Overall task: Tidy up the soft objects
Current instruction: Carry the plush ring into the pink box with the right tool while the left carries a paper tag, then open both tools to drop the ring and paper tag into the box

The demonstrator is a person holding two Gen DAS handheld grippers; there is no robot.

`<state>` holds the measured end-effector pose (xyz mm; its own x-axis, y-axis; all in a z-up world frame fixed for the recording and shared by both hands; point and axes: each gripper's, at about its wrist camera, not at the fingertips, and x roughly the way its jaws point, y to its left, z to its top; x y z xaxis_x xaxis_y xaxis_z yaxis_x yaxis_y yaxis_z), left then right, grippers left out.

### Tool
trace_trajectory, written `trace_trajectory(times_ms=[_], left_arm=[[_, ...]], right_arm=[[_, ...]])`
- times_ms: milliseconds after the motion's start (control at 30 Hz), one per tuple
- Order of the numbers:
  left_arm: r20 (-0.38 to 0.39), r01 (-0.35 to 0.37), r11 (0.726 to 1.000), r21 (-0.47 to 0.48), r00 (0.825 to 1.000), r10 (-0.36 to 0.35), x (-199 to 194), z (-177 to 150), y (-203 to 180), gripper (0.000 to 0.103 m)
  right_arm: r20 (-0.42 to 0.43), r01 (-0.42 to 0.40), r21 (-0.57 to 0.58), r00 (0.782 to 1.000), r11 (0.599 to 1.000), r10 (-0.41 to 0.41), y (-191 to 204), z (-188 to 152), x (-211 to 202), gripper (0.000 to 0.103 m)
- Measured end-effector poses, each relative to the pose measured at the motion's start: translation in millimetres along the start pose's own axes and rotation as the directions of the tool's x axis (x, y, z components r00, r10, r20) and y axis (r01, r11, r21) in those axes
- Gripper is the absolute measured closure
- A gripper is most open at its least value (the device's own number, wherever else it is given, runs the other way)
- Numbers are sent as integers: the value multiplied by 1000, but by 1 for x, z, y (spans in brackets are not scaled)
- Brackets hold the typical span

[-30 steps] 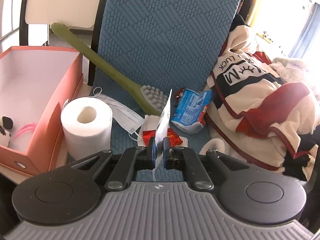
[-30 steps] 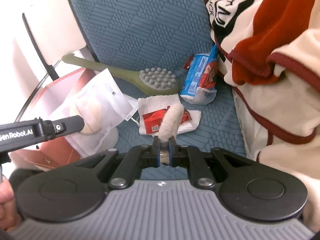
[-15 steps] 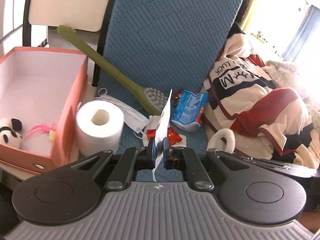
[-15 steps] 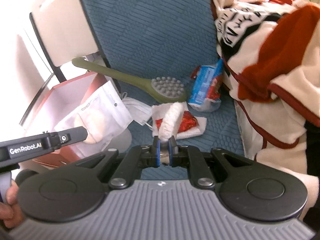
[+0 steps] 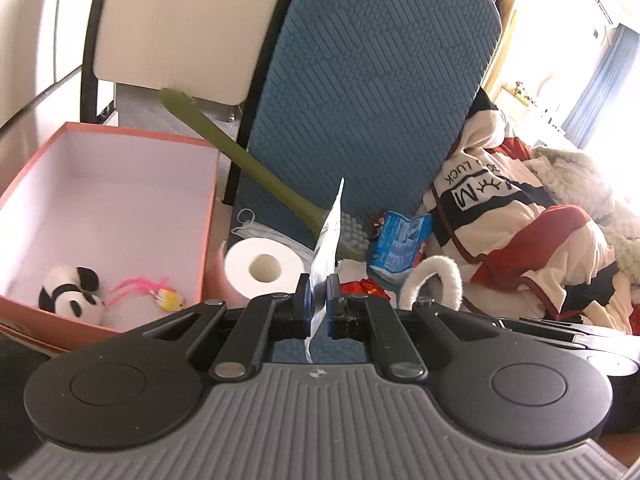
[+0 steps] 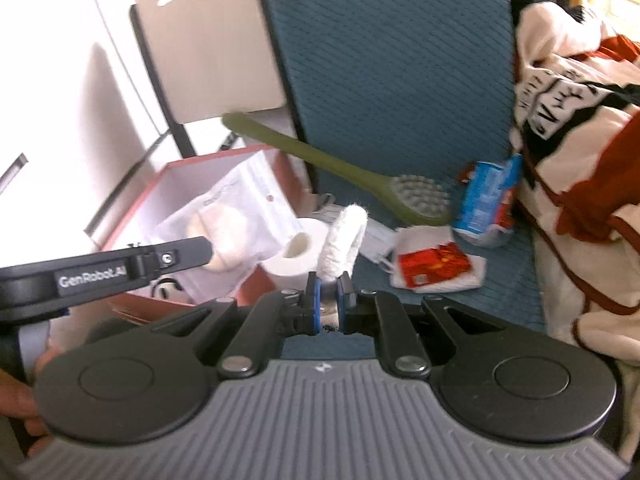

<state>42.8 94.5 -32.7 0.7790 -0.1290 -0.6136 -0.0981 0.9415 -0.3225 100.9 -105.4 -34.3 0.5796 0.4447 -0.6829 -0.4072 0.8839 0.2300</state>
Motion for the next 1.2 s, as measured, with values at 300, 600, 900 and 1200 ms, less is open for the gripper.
trace_trajectory(times_ms=[300,600,900,1200], left_arm=[[18,-8,999,-41,1000,9,-41,0,41,95],[38,-30,999,-42,999,32,-68,2,82,95],[14,-83,990,-117,996,85,-61,17,154,95],[-66,-122,980,-157,991,113,-28,29,220,95]], right_arm=[[-9,-52,-47,999,998,51,53,-4,11,91],[-18,-101,-94,995,990,100,99,-5,24,91],[-62,-140,-167,989,976,131,143,11,68,91],[-139,-139,-185,984,973,114,170,17,129,91]])
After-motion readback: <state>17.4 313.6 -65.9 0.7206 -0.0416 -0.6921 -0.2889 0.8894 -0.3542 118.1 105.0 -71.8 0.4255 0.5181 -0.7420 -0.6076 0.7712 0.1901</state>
